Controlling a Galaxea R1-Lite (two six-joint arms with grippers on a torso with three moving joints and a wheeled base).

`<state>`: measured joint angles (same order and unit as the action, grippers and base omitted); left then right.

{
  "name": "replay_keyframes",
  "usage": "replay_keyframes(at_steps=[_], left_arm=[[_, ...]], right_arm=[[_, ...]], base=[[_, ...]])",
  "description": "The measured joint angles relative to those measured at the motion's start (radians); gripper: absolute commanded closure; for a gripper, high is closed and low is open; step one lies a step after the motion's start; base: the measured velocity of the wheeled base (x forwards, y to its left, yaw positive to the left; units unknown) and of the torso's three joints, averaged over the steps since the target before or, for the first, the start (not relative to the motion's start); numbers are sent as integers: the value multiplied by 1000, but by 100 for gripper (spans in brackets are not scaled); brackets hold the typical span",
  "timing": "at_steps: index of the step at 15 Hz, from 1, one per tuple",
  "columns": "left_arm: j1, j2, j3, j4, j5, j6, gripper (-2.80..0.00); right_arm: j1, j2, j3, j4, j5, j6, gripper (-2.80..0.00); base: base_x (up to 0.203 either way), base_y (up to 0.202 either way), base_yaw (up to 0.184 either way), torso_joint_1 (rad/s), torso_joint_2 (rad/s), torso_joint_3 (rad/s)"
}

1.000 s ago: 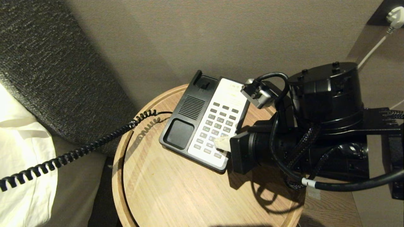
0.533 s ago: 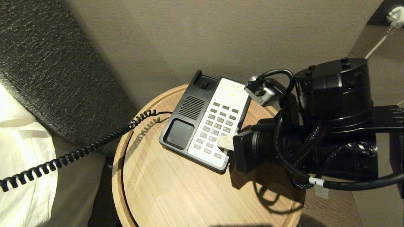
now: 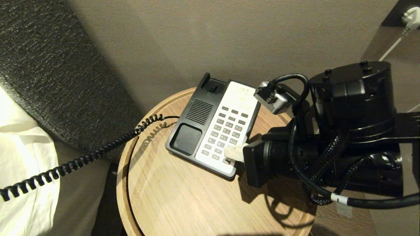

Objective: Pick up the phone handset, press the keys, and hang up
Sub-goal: Dial the number

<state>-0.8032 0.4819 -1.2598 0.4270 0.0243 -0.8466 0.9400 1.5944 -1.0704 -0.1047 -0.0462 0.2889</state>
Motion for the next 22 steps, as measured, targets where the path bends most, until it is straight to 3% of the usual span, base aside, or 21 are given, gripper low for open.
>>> replay_keyframes(at_steps=[22], left_arm=[[-4, -6, 6, 0, 1, -1, 0]], right_arm=[[1, -1, 47, 9, 9, -1, 0]], base=[[0, 0, 0, 0, 0, 0]])
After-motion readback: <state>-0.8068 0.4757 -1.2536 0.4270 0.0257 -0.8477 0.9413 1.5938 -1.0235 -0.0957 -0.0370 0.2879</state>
